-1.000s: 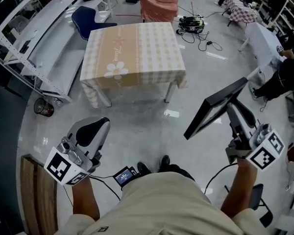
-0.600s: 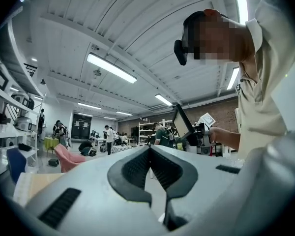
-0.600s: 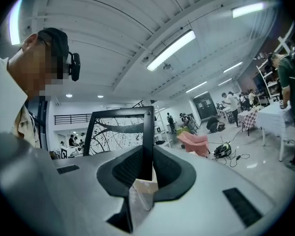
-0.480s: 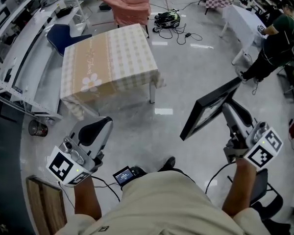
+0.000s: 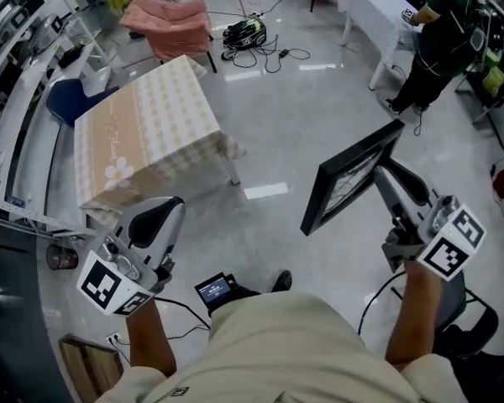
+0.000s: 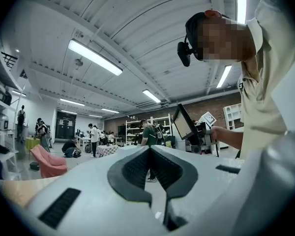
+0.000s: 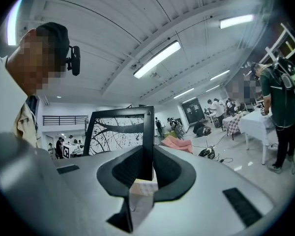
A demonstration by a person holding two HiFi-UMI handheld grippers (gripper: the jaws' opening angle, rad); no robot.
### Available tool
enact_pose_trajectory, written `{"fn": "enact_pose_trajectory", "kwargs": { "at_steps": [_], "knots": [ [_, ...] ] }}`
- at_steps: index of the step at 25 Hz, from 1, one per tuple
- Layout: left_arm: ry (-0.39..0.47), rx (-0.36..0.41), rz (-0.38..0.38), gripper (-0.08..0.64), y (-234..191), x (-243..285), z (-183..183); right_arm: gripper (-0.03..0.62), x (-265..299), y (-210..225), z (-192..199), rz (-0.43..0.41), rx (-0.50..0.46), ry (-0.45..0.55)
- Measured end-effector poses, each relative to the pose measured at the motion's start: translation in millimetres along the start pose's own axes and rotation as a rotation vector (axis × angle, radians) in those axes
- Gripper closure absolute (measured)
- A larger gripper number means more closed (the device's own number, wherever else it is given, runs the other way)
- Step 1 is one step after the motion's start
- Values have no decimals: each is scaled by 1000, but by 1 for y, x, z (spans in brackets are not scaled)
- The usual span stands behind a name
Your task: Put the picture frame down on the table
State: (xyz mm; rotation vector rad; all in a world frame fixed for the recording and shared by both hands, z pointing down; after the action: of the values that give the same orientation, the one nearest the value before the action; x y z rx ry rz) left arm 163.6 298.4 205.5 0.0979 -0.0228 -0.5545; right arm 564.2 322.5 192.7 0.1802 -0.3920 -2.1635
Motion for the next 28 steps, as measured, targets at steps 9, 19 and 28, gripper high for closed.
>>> {"fn": "enact_pose_trajectory", "kwargs": {
  "at_steps": [9,19,28],
  "knots": [
    [-19,1,119,552,-3,76,1,531,-34,46,-9,102,22,38],
    [9,-10,227,552,-54,150,10,531,-17,86,-29,210,11,62],
    [38,-10,293,554,-131,201,10,531,34,116,-53,289,-3,86]
  ]
}}
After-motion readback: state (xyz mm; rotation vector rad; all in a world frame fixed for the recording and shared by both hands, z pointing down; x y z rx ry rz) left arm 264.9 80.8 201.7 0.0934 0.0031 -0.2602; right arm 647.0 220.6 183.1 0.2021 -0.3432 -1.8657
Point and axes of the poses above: the fingertips, and each gripper's own axes: x forward along the fingers, y to its right, z out of its underside, the point moved 8 cm from there along -x, backward along the fingers, and after that the axes turned 3 degrees about x, right-handed, at the moved point
